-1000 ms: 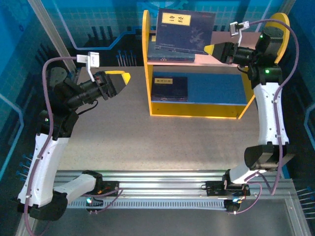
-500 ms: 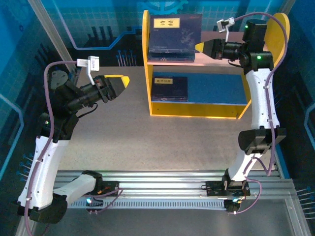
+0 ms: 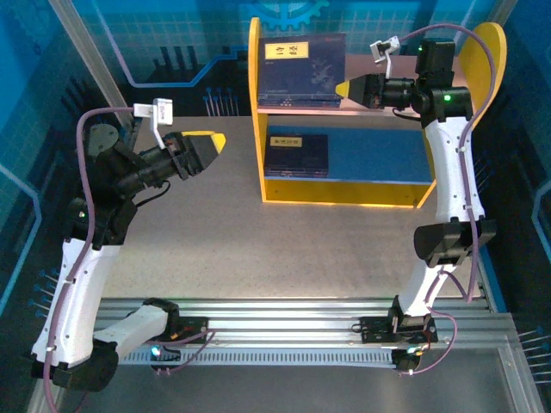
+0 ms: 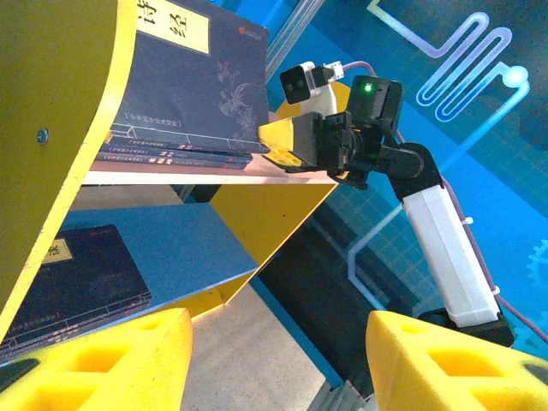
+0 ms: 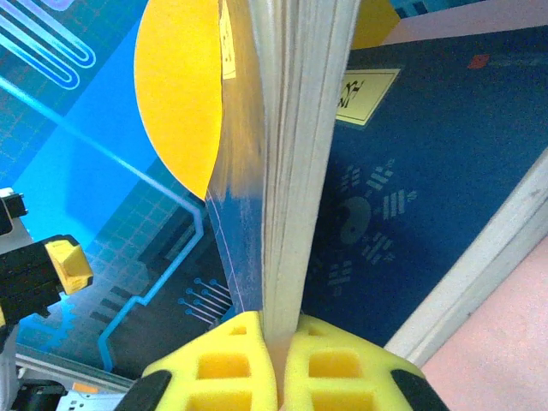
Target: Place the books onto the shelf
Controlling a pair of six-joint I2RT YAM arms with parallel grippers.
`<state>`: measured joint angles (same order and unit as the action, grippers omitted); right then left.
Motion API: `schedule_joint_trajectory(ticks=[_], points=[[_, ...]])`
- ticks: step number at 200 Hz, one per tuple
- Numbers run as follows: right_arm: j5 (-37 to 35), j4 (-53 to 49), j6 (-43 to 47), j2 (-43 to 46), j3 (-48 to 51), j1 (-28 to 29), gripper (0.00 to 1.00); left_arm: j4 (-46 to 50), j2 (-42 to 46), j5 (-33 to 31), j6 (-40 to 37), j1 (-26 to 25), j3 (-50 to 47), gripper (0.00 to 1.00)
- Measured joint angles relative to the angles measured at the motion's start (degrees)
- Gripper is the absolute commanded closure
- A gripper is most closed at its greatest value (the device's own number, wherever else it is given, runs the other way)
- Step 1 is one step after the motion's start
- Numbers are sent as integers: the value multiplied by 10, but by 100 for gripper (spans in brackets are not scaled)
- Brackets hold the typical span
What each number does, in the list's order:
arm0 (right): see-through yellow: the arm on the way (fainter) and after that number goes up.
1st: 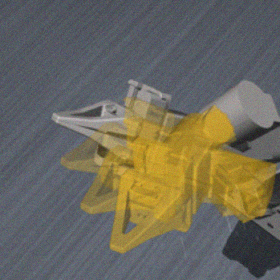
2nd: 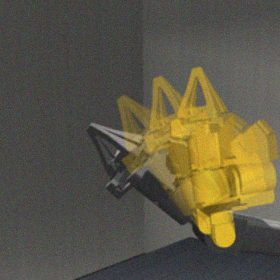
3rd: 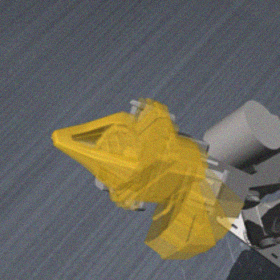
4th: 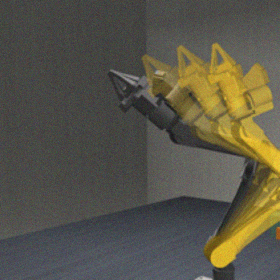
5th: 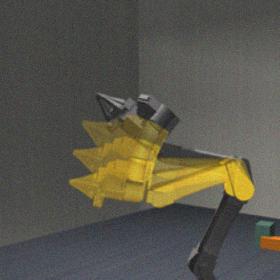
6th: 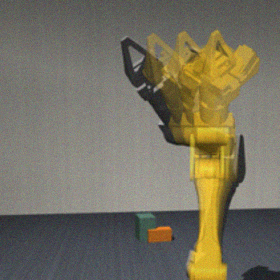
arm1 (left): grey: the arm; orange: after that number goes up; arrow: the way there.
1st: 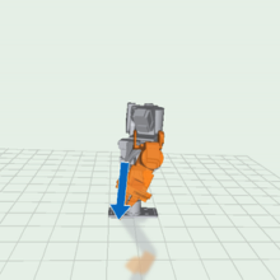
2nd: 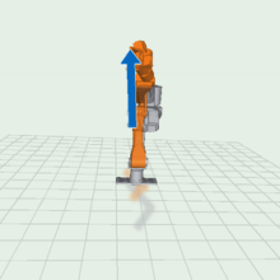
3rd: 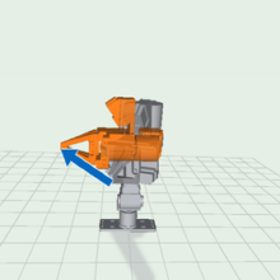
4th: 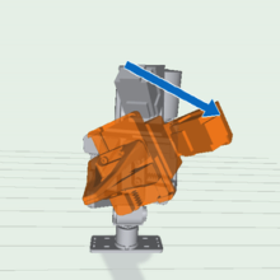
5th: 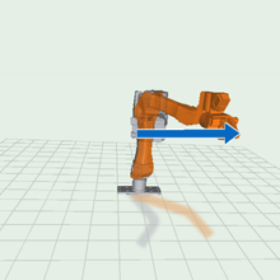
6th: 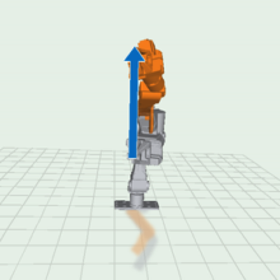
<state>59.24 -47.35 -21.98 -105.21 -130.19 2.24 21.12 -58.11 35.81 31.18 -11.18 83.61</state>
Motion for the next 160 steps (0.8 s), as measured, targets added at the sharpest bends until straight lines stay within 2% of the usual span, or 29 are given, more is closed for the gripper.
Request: schedule_joint_trajectory(ticks=[92,160], points=[[-6,-2,0,-5,-8,5,92,0,1,0,0,3,-5,43],[-12,-3,-2,-7,-11,10,76,0,1,0,0,8,-7,43]])
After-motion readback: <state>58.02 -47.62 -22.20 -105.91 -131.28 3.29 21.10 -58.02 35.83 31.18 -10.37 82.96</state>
